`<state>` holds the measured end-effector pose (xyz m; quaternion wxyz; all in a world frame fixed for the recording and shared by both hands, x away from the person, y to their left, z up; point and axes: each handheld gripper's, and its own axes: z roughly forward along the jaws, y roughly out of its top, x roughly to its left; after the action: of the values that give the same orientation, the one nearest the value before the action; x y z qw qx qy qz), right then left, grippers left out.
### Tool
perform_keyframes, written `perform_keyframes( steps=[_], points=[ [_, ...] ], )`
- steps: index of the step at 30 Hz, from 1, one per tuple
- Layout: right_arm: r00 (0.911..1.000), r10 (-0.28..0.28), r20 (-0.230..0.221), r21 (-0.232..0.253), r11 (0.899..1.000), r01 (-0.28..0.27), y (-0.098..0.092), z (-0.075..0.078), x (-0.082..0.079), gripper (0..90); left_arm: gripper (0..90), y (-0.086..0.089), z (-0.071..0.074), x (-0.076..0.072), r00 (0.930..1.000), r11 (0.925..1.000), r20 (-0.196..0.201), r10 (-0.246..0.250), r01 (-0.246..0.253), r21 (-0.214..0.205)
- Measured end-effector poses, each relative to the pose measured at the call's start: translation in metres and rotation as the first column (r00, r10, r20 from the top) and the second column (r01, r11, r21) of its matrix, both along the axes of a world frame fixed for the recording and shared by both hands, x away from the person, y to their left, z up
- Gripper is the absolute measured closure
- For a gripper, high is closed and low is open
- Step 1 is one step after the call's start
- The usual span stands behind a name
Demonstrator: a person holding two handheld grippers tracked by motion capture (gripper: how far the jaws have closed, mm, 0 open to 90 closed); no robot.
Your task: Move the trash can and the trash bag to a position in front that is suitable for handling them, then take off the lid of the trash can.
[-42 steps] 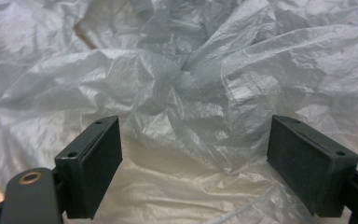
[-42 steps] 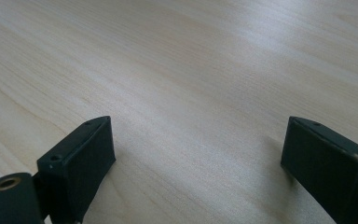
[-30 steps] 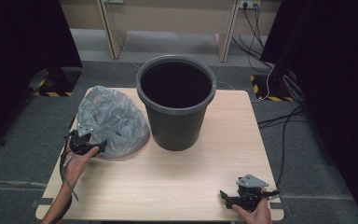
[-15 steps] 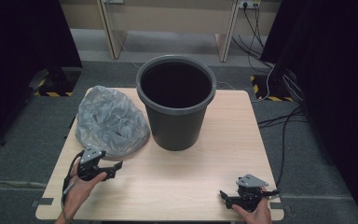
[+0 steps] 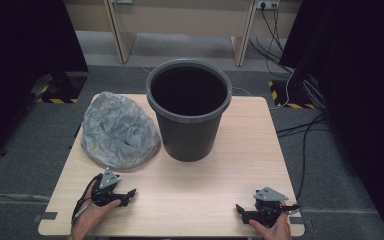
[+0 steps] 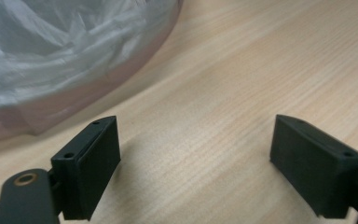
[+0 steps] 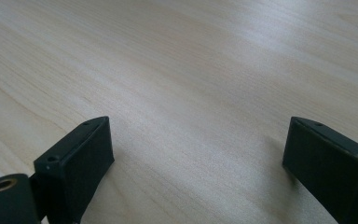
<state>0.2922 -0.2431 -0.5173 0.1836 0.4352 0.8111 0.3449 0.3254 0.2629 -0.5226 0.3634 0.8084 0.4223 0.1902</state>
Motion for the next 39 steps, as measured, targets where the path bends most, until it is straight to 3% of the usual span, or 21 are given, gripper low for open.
perform_keyframes(
  steps=[12, 13, 14, 16, 20, 29, 39],
  points=[
    [1.0000, -0.002, 0.000, 0.017, 1.000, 0.002, -0.002, 0.000, -0.001, 8.7, 14.0, 0.002, 0.000, 0.000, 0.9999, 0.9999, -0.017, 0.003, -0.003, -0.014],
    [0.9998, -0.006, -0.017, 0.063, 0.998, 0.007, -0.006, 0.001, 0.001, 9.7, 14.0, 0.002, 0.000, 0.000, 0.9999, 0.9999, -0.016, 0.003, -0.003, -0.014],
    [0.9998, -0.006, -0.017, 0.063, 0.998, 0.007, -0.006, 0.001, 0.001, 9.7, 14.0, 0.002, 0.000, 0.000, 0.9999, 0.9999, -0.016, 0.003, -0.003, -0.014],
    [0.9994, -0.013, -0.032, 0.132, 0.991, 0.017, -0.012, 0.003, 0.005, 12.9, 13.9, 0.002, 0.000, 0.000, 0.9999, 0.9999, -0.017, 0.003, -0.003, -0.014],
    [1.0000, 0.000, -0.010, 0.137, 0.991, 0.002, -0.014, 0.006, 0.006, 12.7, 13.8, 0.002, 0.000, 0.000, 0.9999, 0.9999, -0.017, 0.004, -0.004, -0.013],
    [0.9985, 0.006, 0.055, 0.166, 0.986, -0.015, -0.013, 0.036, 0.023, 13.8, 13.7, 0.002, 0.000, 0.000, 0.9999, 0.9999, -0.017, 0.004, -0.004, -0.013],
    [0.9946, -0.033, 0.099, 0.196, 0.980, 0.013, -0.011, 0.078, 0.069, 14.0, 13.7, 0.002, 0.000, 0.000, 0.9998, 0.9999, -0.017, 0.005, -0.005, -0.013]
  ],
)
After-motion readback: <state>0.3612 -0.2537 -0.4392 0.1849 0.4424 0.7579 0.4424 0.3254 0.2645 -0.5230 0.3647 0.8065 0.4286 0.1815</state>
